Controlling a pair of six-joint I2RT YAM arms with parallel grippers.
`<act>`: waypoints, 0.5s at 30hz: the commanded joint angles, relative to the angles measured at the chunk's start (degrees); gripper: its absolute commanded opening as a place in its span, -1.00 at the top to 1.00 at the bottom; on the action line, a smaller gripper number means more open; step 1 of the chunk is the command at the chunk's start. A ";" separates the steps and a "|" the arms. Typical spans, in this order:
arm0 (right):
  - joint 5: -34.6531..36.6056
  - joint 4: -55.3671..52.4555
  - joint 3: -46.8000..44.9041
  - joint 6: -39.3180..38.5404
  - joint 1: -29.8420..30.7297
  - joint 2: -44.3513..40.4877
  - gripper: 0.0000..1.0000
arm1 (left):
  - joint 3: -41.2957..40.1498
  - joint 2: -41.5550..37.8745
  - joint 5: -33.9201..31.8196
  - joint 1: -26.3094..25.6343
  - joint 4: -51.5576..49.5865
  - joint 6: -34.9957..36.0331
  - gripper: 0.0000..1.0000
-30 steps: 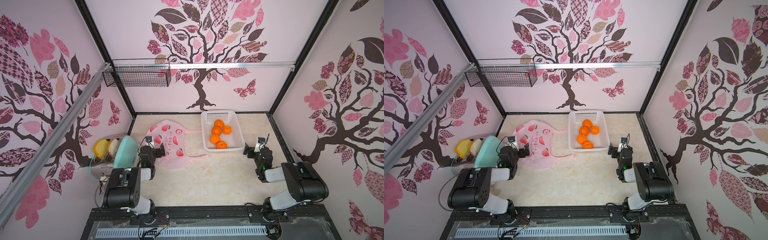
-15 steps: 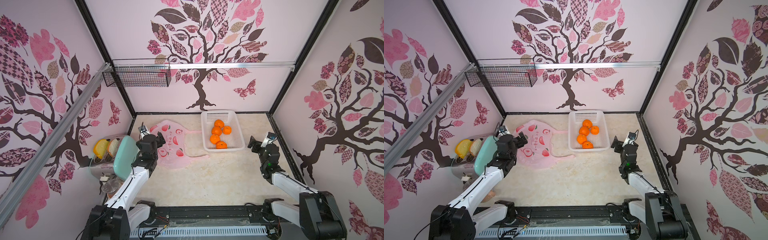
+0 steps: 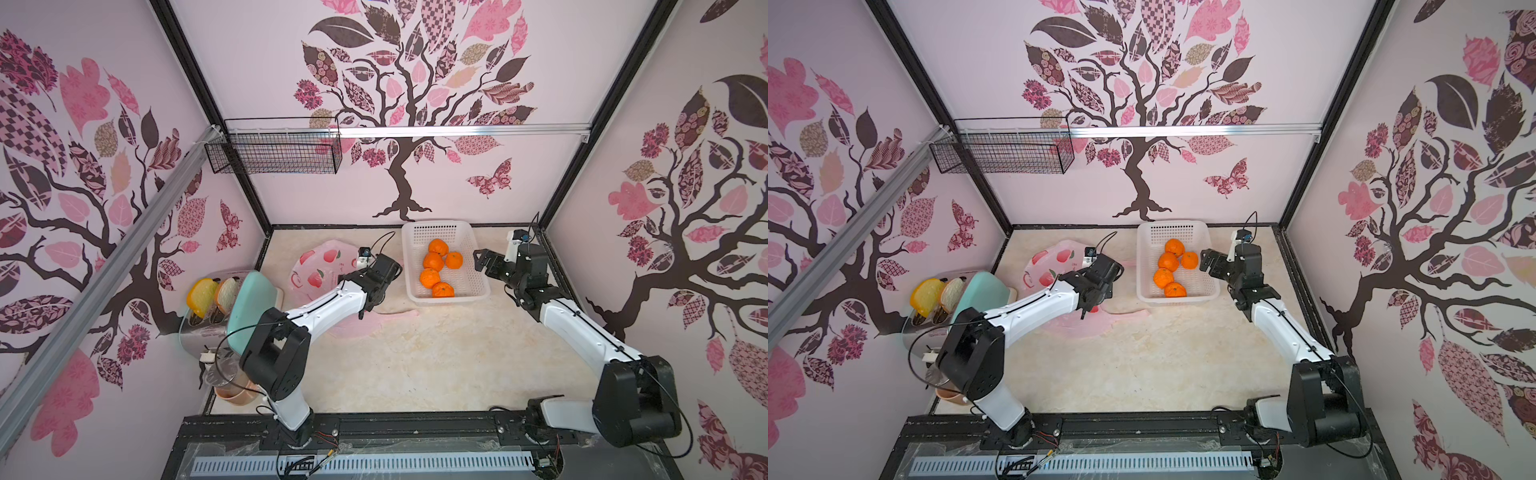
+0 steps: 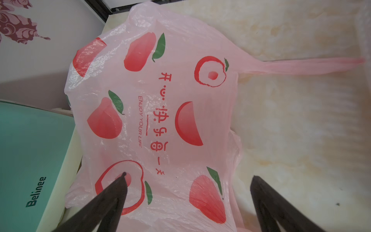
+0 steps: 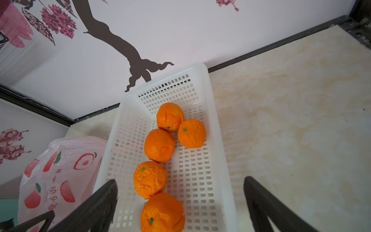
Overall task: Place the oranges into plastic bags & tie knots
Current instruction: Open the plastic bag at the center of the board.
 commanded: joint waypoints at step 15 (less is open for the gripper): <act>-5.59 -1.47 1.23 -0.37 0.14 2.30 -0.99 | 15.55 18.87 0.93 4.28 -5.81 3.79 -0.79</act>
